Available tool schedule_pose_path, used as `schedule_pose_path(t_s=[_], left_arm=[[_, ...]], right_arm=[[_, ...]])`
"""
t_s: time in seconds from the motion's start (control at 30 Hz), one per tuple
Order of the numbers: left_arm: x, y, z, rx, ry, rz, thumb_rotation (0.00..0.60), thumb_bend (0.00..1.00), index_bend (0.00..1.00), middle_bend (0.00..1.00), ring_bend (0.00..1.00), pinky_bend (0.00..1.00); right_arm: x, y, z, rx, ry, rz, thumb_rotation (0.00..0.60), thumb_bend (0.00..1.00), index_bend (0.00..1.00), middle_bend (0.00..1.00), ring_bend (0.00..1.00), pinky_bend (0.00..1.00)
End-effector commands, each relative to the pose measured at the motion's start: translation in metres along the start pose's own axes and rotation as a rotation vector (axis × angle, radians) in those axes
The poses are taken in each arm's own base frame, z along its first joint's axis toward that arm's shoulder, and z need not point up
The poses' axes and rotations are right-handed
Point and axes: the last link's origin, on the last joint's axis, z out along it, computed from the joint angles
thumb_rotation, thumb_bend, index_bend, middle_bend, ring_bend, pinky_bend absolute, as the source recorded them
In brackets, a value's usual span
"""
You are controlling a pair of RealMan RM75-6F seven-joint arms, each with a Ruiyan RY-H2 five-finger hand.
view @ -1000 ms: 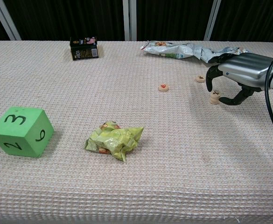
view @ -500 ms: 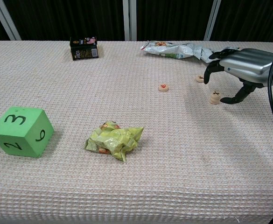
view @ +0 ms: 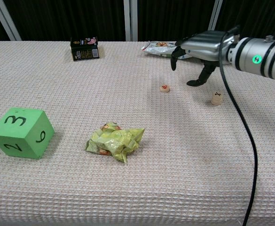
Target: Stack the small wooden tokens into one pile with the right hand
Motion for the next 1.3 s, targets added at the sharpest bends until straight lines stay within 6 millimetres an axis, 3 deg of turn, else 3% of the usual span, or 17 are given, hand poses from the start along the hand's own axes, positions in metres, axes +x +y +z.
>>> schedule_pose_path(t_s=[0.03, 0.23, 0.97, 1.13, 1.3], left_arm=[[0.000, -0.001, 0.001, 0.004, -0.004, 0.003, 0.600, 0.00, 0.27, 0.15, 0.12, 0.17], [0.002, -0.003, 0.002, 0.006, -0.002, 0.005, 0.600, 0.00, 0.27, 0.15, 0.12, 0.17], [0.001, -0.007, 0.000, 0.016, -0.002, 0.000, 0.600, 0.00, 0.27, 0.15, 0.12, 0.17], [0.001, -0.007, 0.000, 0.012, -0.001, 0.000, 0.600, 0.00, 0.27, 0.15, 0.12, 0.17], [0.004, -0.006, -0.001, 0.007, 0.010, 0.001, 0.600, 0.00, 0.27, 0.15, 0.12, 0.17]], right_arm=[[-0.006, -0.017, 0.028, 0.002, -0.035, -0.027, 0.600, 0.25, 0.35, 0.24, 0.00, 0.00], [-0.017, -0.028, 0.040, 0.011, -0.058, -0.053, 0.600, 0.26, 0.36, 0.24, 0.00, 0.00], [-0.026, -0.030, 0.046, 0.009, -0.023, -0.058, 0.600, 0.33, 0.51, 0.30, 0.01, 0.00], [-0.013, -0.017, 0.031, 0.002, 0.029, -0.043, 0.600, 0.34, 0.52, 0.30, 0.01, 0.00], [0.002, 0.003, -0.017, 0.001, 0.082, 0.014, 0.600, 0.34, 0.52, 0.30, 0.01, 0.00]])
